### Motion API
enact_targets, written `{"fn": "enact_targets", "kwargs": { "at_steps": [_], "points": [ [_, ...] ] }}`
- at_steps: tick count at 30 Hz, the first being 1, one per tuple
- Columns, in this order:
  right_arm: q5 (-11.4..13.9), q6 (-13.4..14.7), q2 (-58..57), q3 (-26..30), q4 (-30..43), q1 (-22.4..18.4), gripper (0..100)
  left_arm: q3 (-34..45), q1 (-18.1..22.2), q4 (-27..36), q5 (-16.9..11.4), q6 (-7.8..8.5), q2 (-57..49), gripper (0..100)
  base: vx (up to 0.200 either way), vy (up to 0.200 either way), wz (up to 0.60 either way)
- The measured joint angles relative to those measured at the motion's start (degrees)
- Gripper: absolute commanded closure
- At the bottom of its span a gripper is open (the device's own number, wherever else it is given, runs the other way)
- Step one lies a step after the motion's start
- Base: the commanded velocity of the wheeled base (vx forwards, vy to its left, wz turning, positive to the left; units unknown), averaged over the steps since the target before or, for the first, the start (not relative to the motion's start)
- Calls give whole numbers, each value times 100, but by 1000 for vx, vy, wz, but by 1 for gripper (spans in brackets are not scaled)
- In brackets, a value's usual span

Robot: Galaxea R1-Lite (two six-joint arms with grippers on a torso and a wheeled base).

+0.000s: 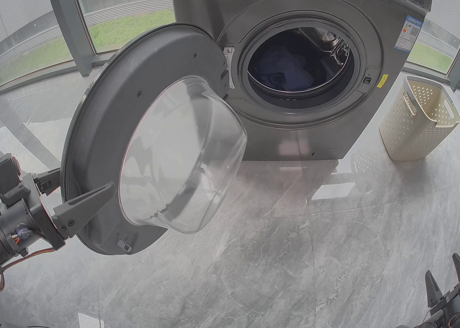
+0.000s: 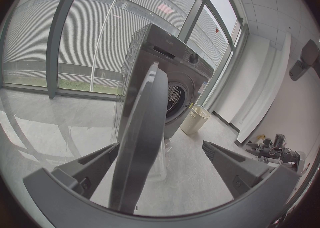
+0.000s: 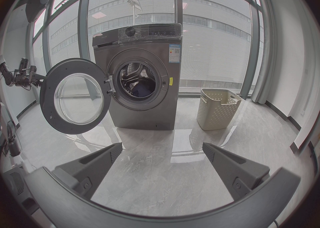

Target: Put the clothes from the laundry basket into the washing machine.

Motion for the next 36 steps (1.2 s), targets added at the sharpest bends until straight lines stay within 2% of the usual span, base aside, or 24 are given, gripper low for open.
{"fn": "enact_targets", "kwargs": {
  "at_steps": [3,5,11,13,16,23,27,32,36],
  "points": [
    [-2,0,2,0,0,-2,0,-85,-22,-30,28,-52,-93,0,0,0,0],
    [0,0,2,0,0,-5,0,-197,48,-61,33,-154,-197,0,0,0,0],
    [-2,0,5,0,0,-2,0,-534,527,10,-34,-418,-573,0,0,0,0],
    [-2,0,5,0,0,-2,0,-568,610,117,-46,-430,-667,0,0,0,0],
    [-2,0,5,0,0,-2,0,-521,573,379,-78,-361,-696,0,0,0,0],
    [-2,0,5,0,0,0,0,-545,243,445,-79,-128,-223,0,0,0,0],
    [0,-2,5,0,1,-5,0,-766,26,434,-65,-49,207,0,0,0,0],
    [5,-4,5,0,4,-5,0,-1058,-601,449,20,-11,684,0,0,0,0],
    [6,-9,5,0,4,-2,0,-1220,-1135,460,-16,-9,944,0,0,0,0]
  ]
}}
